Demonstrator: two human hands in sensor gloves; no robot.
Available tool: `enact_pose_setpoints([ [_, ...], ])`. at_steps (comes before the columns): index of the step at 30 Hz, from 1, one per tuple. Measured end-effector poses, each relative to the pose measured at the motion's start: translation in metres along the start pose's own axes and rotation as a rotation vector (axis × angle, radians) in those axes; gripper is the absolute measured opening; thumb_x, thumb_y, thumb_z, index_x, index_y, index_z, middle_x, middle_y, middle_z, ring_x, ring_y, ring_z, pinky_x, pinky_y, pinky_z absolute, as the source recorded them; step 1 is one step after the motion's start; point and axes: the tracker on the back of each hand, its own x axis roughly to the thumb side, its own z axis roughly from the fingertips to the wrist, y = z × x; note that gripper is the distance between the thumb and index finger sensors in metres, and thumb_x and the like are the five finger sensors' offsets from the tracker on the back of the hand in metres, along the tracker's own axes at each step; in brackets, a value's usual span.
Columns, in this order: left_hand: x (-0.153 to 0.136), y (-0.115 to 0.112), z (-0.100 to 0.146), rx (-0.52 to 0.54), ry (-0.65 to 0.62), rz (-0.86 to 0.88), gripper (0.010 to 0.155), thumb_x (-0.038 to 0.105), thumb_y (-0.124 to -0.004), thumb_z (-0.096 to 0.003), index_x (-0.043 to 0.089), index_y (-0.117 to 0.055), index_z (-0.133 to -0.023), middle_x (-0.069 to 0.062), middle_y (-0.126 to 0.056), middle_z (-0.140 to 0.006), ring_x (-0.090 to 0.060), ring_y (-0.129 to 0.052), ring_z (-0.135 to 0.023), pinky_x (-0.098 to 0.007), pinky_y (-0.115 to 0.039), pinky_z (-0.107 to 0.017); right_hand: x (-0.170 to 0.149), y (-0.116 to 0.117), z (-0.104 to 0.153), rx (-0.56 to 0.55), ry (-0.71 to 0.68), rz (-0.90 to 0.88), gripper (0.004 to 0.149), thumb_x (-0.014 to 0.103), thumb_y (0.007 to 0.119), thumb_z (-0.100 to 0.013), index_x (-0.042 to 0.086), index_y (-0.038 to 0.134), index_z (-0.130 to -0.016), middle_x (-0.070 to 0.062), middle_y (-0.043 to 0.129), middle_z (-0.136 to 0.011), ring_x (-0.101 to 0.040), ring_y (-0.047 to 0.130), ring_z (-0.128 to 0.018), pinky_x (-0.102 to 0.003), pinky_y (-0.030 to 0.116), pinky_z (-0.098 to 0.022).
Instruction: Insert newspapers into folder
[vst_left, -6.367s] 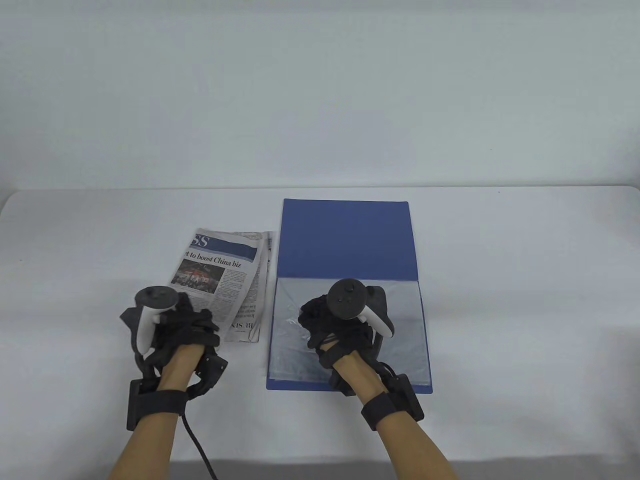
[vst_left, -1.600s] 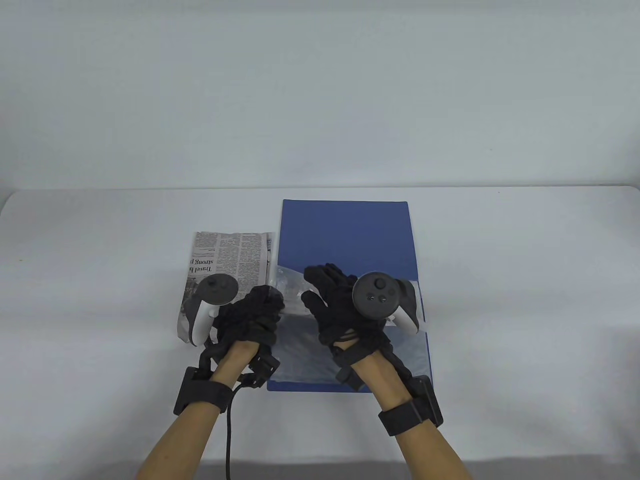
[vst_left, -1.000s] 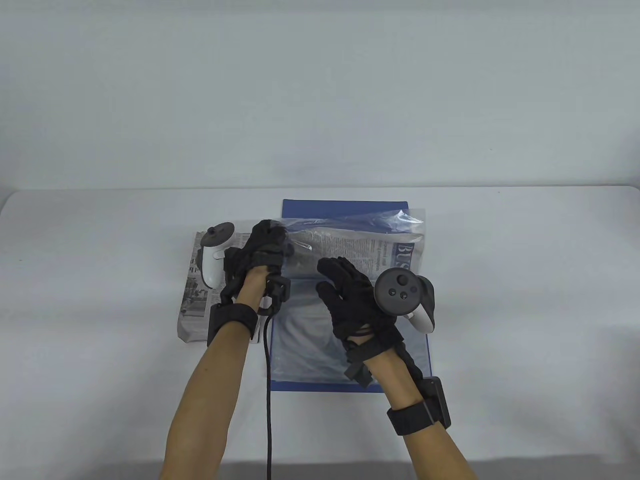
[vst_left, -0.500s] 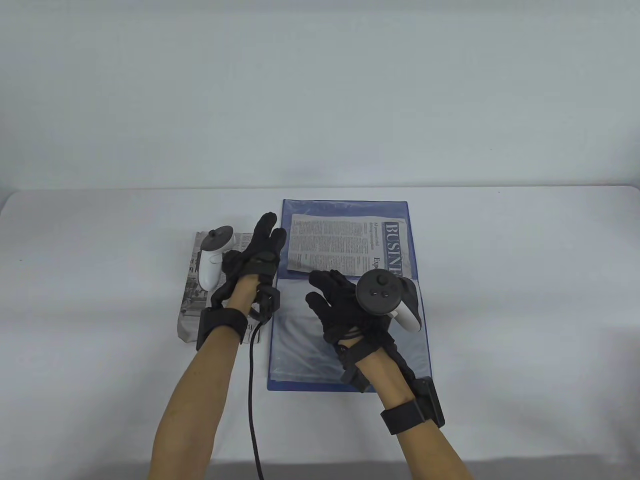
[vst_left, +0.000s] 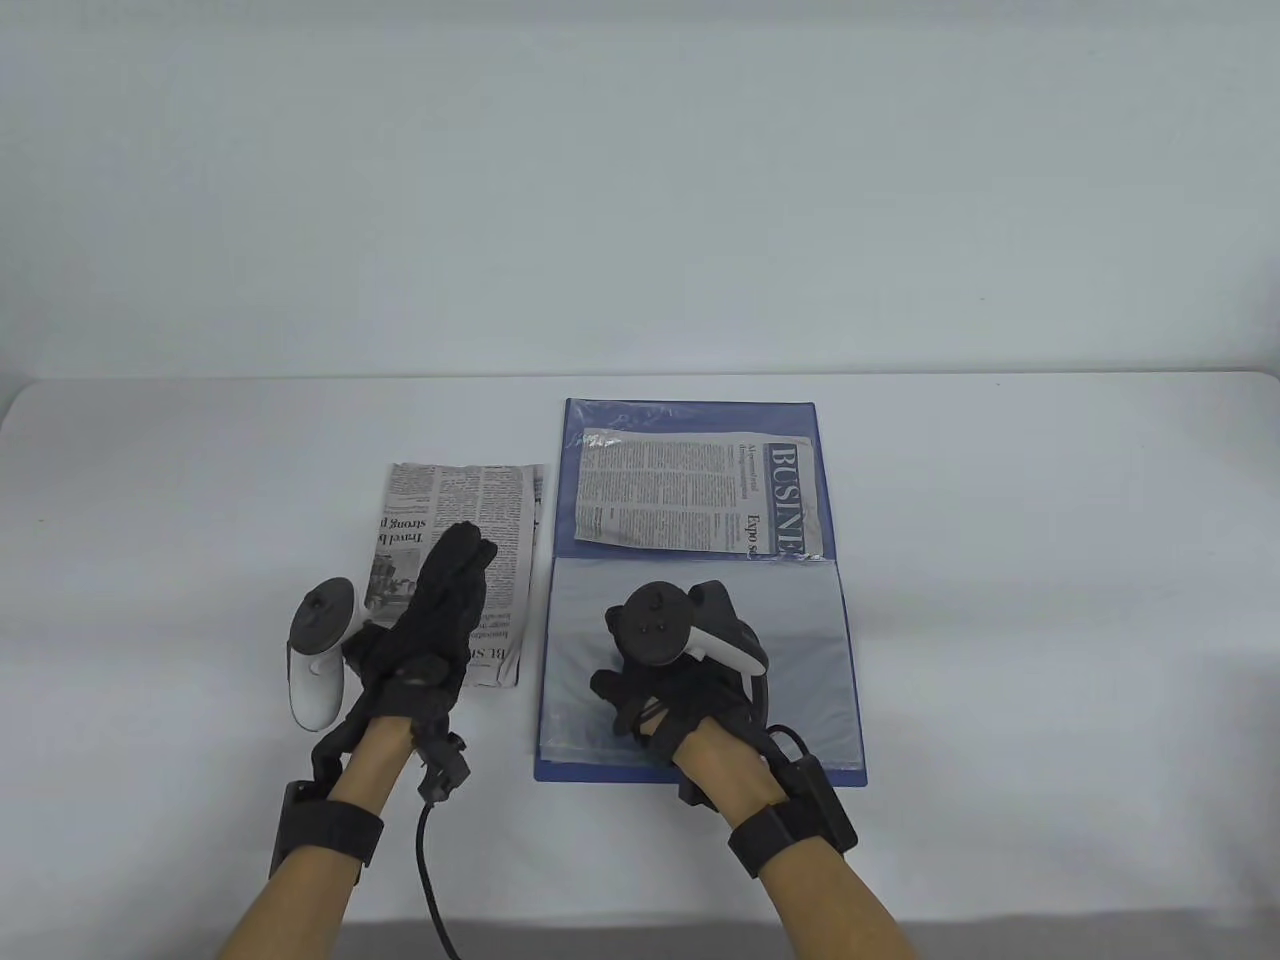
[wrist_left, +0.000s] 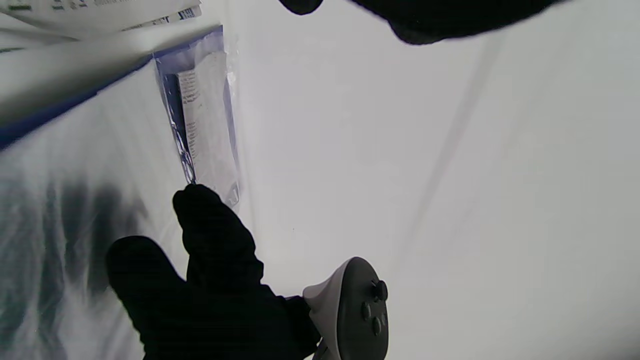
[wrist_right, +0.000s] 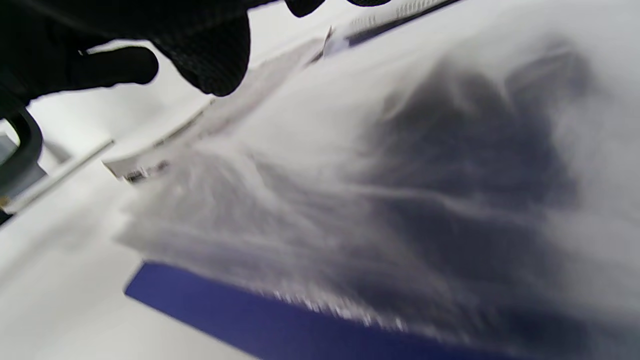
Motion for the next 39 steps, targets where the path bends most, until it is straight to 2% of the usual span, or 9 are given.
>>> enact_pose_setpoints([
  [4,0.01,-0.001,-0.001,-0.024,-0.005,-0.052,0.072,0.054,-0.055,-0.063,0.045,-0.012,-0.119,0.0,-0.02,-0.131,-0.037,-0.01,-0.12,-0.065,-0.018,-0.088,0.005,0.012,-0.01,0.056,0.039,0.073,0.066,0.046,0.081,-0.058,0.003,0.053,-0.1,-0.029,0.027,-0.105,-0.055,0.024,-0.096,-0.076,0.027,-0.062],
  [8,0.009,-0.012,-0.006,-0.066,0.028,-0.129,0.071,0.054,-0.054,-0.0631,0.044,-0.012,-0.12,-0.001,-0.023,-0.13,-0.037,-0.011,-0.12,-0.064,-0.019,-0.088,0.007,0.022,-0.016,0.084,0.061,0.161,0.059,0.041,0.082,-0.059,0.006,0.056,-0.098,-0.028,0.026,-0.106,-0.054,0.024,-0.097,-0.076,0.028,-0.062],
  [12,0.003,-0.018,-0.008,-0.087,0.07,-0.173,0.072,0.053,-0.054,-0.0631,0.041,-0.012,-0.12,-0.002,-0.02,-0.13,-0.038,-0.01,-0.119,-0.064,-0.018,-0.087,0.01,0.017,-0.014,-0.014,0.072,0.196,0.039,0.03,0.08,-0.059,0.01,0.07,-0.091,-0.024,0.04,-0.106,-0.051,0.035,-0.098,-0.075,0.032,-0.063],
  [19,-0.006,-0.029,-0.01,-0.132,0.166,-0.291,0.067,0.051,-0.055,-0.0634,0.03,-0.03,-0.121,-0.006,-0.025,-0.129,-0.038,-0.01,-0.119,-0.061,-0.016,-0.088,0.005,-0.005,-0.001,-0.102,0.056,0.052,0.036,0.029,0.08,-0.059,0.01,0.074,-0.089,-0.023,0.048,-0.105,-0.049,0.042,-0.098,-0.075,0.033,-0.064],
  [23,-0.012,-0.041,-0.012,-0.126,0.308,-0.506,0.068,0.051,-0.059,-0.0639,0.028,-0.028,-0.12,-0.006,-0.008,-0.127,-0.037,0.004,-0.115,-0.062,-0.005,-0.084,0.001,-0.014,0.006,-0.154,0.028,-0.053,0.037,0.03,0.08,-0.059,0.01,0.075,-0.089,-0.023,0.049,-0.104,-0.049,0.043,-0.098,-0.074,0.033,-0.064],
  [27,-0.022,-0.052,-0.016,-0.152,0.382,-0.557,0.074,0.052,-0.064,-0.064,0.022,-0.026,-0.12,-0.008,0.011,-0.121,-0.037,0.021,-0.107,-0.065,0.011,-0.073,-0.001,-0.018,0.008,-0.178,0.029,-0.064,0.037,0.03,0.08,-0.059,0.011,0.074,-0.09,-0.023,0.05,-0.104,-0.049,0.043,-0.098,-0.074,0.034,-0.064],
  [33,-0.02,-0.058,-0.021,-0.062,0.325,-0.557,0.042,0.04,-0.071,-0.0653,0.03,-0.065,-0.106,-0.006,-0.015,-0.128,-0.038,0.005,-0.114,-0.069,0.002,-0.076,-0.004,-0.02,0.008,-0.182,0.02,-0.091,0.037,0.03,0.079,-0.059,0.011,0.074,-0.09,-0.023,0.05,-0.104,-0.049,0.043,-0.098,-0.074,0.034,-0.064],
  [36,-0.015,-0.059,-0.019,-0.027,0.329,-0.637,0.041,0.044,-0.074,-0.0643,0.029,-0.07,-0.102,-0.003,-0.028,-0.129,-0.037,-0.002,-0.118,-0.069,-0.002,-0.08,-0.005,-0.02,0.008,-0.188,0.015,-0.099,0.036,0.03,0.079,-0.059,0.011,0.074,-0.09,-0.023,0.051,-0.104,-0.049,0.044,-0.098,-0.074,0.034,-0.064],
  [39,-0.013,-0.058,-0.017,0.019,0.343,-0.694,0.041,0.053,-0.075,-0.0628,0.024,-0.082,-0.09,-0.001,-0.043,-0.127,-0.038,-0.011,-0.12,-0.069,-0.007,-0.082,-0.005,-0.021,0.008,-0.198,0.013,-0.092,0.036,0.03,0.079,-0.059,0.012,0.074,-0.09,-0.023,0.051,-0.104,-0.049,0.042,-0.098,-0.074,0.034,-0.064],
])
